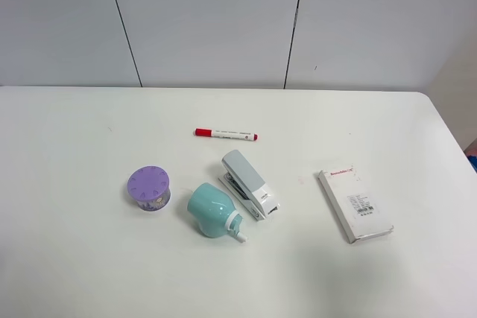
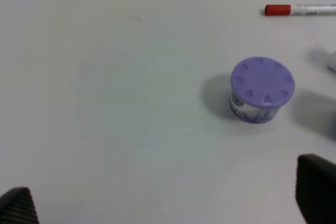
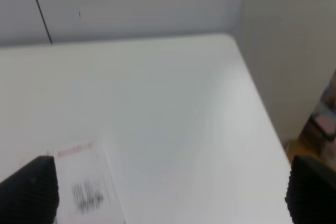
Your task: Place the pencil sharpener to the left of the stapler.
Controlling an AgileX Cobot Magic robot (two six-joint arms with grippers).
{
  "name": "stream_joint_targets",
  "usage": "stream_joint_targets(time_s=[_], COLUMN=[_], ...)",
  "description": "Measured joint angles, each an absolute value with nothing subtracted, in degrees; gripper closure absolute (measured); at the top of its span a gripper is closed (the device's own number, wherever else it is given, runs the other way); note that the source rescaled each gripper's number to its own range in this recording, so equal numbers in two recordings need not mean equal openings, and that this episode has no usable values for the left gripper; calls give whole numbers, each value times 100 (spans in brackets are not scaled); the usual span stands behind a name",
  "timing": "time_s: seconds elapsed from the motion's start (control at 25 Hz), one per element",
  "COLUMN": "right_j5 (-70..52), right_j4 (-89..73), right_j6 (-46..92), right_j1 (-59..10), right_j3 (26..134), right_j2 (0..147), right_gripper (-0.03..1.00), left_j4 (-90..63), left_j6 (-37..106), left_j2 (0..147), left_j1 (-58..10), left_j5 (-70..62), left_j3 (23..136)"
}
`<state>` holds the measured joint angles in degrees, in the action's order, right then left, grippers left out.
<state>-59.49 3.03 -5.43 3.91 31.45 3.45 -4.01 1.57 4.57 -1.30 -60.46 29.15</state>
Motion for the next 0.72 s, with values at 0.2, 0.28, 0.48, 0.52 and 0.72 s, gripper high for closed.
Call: stream_joint_targets(time_s=[0.2, 0.28, 0.48, 0.52, 0.72], right_j5=[-6124, -6124, -6124, -6124, -6124], right_j4=[268, 265, 261, 261, 261], right_j6=[-641, -654, -660, -660, -674], right_j1=[391, 391, 391, 391, 391], right_j3=[2830, 2830, 2830, 2830, 2830], right_j2=[-10, -16, -16, -16, -16], right_gripper=[4, 20, 37, 37, 38], left_j4=[-401, -401, -395, -395, -395], left_j6=[157, 157, 157, 157, 157], left_j2=[457, 457, 457, 457, 457], left_j1=[-130, -130, -130, -130, -130], left_j5=[-6046, -6046, -6046, -6046, -6046], left_j3=[2915, 2915, 2915, 2915, 2915])
